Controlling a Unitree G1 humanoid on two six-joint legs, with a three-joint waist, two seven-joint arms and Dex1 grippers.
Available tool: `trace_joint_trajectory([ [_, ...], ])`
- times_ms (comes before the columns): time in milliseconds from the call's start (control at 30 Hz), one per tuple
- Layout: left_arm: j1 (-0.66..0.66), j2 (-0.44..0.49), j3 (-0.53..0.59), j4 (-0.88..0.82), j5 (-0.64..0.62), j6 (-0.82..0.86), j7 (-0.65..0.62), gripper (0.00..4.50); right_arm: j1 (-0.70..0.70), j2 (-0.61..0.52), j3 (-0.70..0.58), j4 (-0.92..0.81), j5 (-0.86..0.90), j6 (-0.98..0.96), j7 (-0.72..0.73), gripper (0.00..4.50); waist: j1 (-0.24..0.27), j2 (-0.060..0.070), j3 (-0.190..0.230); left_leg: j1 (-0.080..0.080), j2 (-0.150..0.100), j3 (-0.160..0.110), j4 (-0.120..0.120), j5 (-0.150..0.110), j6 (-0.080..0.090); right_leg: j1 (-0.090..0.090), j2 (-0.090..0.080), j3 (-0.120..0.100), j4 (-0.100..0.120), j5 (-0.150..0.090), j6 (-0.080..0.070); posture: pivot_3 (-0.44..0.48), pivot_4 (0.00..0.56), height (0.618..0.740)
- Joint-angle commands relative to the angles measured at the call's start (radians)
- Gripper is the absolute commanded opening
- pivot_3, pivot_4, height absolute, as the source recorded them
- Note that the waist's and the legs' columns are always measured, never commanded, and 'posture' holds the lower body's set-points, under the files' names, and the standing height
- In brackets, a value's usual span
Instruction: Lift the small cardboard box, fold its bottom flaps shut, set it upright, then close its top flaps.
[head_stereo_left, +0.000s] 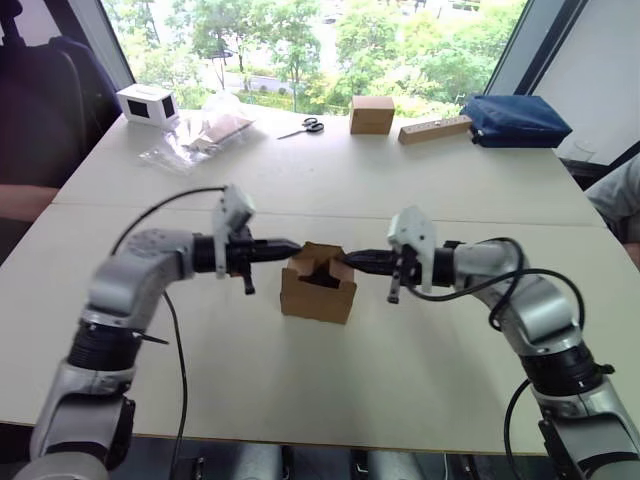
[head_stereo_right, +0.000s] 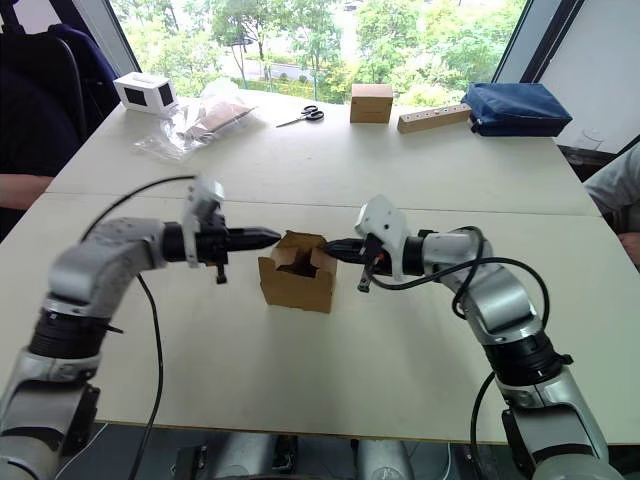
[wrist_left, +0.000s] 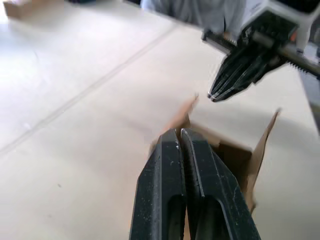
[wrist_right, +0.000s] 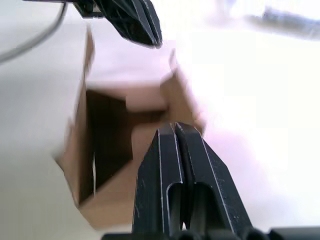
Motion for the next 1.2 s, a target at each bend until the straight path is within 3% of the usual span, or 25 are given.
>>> trace_joint_trajectory([
  [33,-0.058,0.007,0.012,0.133,0.050,-0.064,0.016,0.11,-0.046,-0.024,-0.103,-0.100,0.106,0.069,-0.030,0.00,-0.001,0.000,0.000,0.000,0.000,0.000,0.000,0.000,0.000,0.000,0.000,0.000,0.000,0.000,0.000,0.000,0.150,0.740],
  [167,-0.122,-0.008,-0.092,0.374,0.188,-0.239,-0.050,0.11,-0.062,-0.055,-0.074,-0.263,0.193,0.171,-0.047,0.00,-0.003,0.000,0.000,0.001,-0.002,0.001,-0.001,0.000,0.000,0.001,0.001,0.000,0.000,0.000,0.000,0.000,0.150,0.740],
  [267,-0.200,-0.067,-0.148,0.602,0.263,-0.366,-0.111,0.11,-0.045,-0.090,0.048,-0.378,0.148,0.183,-0.050,0.00,0.000,0.000,0.000,0.001,-0.002,0.002,-0.002,0.000,0.000,0.000,0.002,0.000,-0.001,0.000,0.000,0.000,0.150,0.740],
  [567,-0.342,-0.195,-0.227,0.983,0.397,-0.546,-0.303,0.11,-0.057,-0.095,0.292,-0.361,-0.085,0.084,-0.096,0.00,-0.005,-0.001,0.000,-0.002,-0.003,0.003,-0.001,0.000,0.000,-0.001,0.002,-0.001,-0.001,0.000,0.000,0.000,0.150,0.740],
  [800,-0.360,-0.215,-0.223,1.046,0.434,-0.584,-0.404,0.11,-0.087,-0.083,0.360,-0.294,-0.196,0.042,-0.103,0.00,-0.009,-0.001,0.000,-0.002,-0.002,0.002,-0.001,0.000,0.000,-0.002,0.003,-0.001,-0.001,0.000,0.000,0.000,0.150,0.740],
  [1200,-0.306,-0.223,-0.199,0.955,0.422,-0.553,-0.407,0.11,-0.108,-0.018,0.408,-0.200,-0.266,0.021,-0.079,0.00,-0.005,-0.001,0.000,-0.002,-0.002,0.001,-0.001,0.000,0.000,-0.002,0.002,-0.001,0.000,0.000,0.000,0.000,0.150,0.740],
])
